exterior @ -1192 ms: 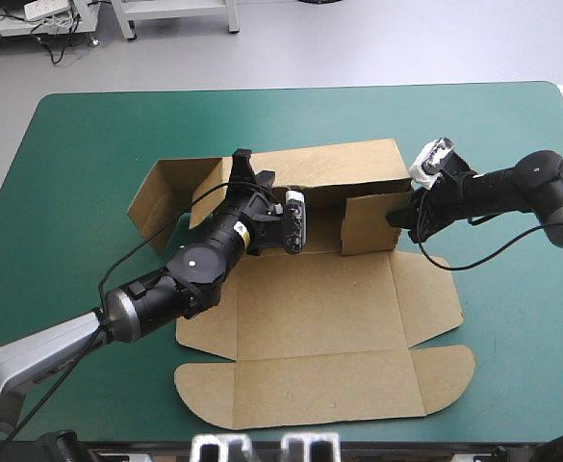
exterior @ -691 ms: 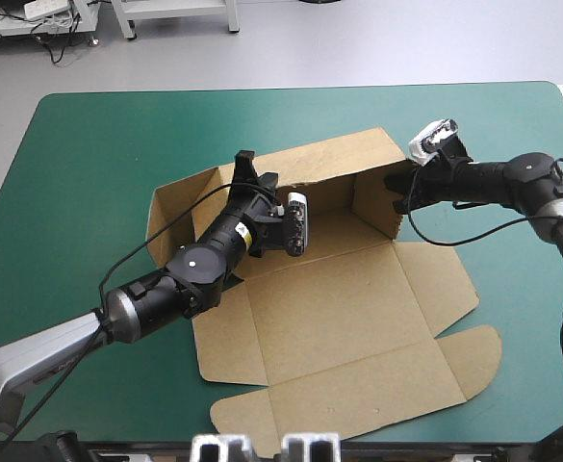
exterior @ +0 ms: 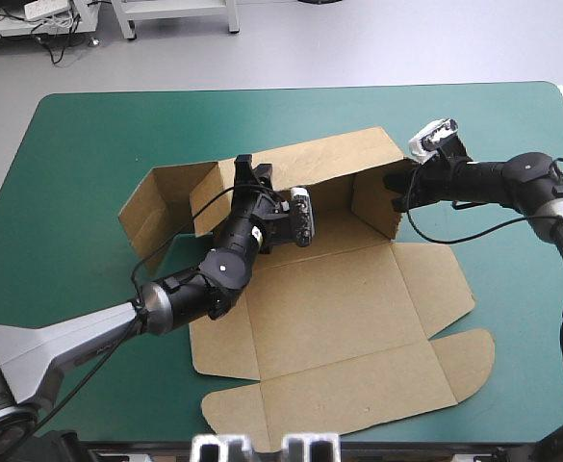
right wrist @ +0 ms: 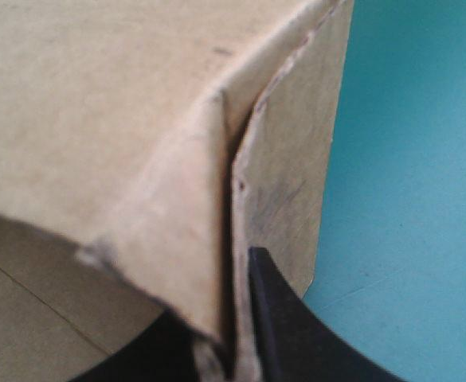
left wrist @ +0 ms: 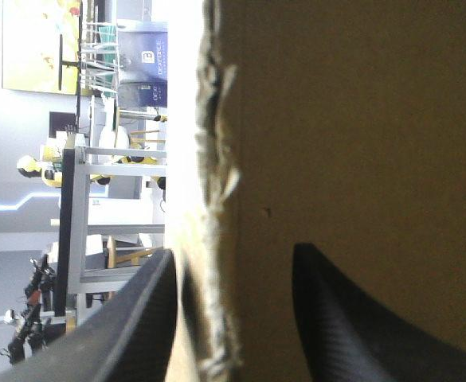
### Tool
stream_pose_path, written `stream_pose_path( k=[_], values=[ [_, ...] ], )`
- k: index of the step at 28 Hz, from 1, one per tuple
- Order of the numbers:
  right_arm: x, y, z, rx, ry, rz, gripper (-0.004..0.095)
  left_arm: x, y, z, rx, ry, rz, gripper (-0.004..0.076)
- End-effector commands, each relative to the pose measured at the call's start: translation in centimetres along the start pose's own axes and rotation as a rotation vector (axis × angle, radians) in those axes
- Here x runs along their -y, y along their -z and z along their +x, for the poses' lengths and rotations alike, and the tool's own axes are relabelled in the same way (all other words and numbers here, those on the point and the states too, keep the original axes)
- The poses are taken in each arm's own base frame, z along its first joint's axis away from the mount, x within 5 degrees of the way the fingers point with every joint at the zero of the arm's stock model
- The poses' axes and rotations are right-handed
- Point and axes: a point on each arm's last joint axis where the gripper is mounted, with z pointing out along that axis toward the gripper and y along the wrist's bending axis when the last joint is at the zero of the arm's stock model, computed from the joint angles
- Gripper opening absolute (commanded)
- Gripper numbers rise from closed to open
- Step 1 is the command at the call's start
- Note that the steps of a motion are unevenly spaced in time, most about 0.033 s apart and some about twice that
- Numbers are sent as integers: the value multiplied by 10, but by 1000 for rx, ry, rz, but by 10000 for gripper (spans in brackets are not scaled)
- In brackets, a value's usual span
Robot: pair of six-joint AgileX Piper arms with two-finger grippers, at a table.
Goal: Fold the box
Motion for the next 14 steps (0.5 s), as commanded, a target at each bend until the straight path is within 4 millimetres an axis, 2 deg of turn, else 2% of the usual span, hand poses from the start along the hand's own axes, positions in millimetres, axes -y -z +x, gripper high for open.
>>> stream_pose_path(
  k=[1,6,8,14],
  values=[
    [-11,12,-14,44,-2,-51,-3,-18,18,-17,50,79,-99,347],
    [-10,11,-12,17,-13,-36,-3,-7,42,-46,103,51,-126,347],
    [-9,11,-10,-1,-17,-29,-3,-3,58,-60,113,43,-163,347],
    [-7,11,-9,-6,-29,-12,-3,-14,86,-76,104,84,-271,345]
  ],
)
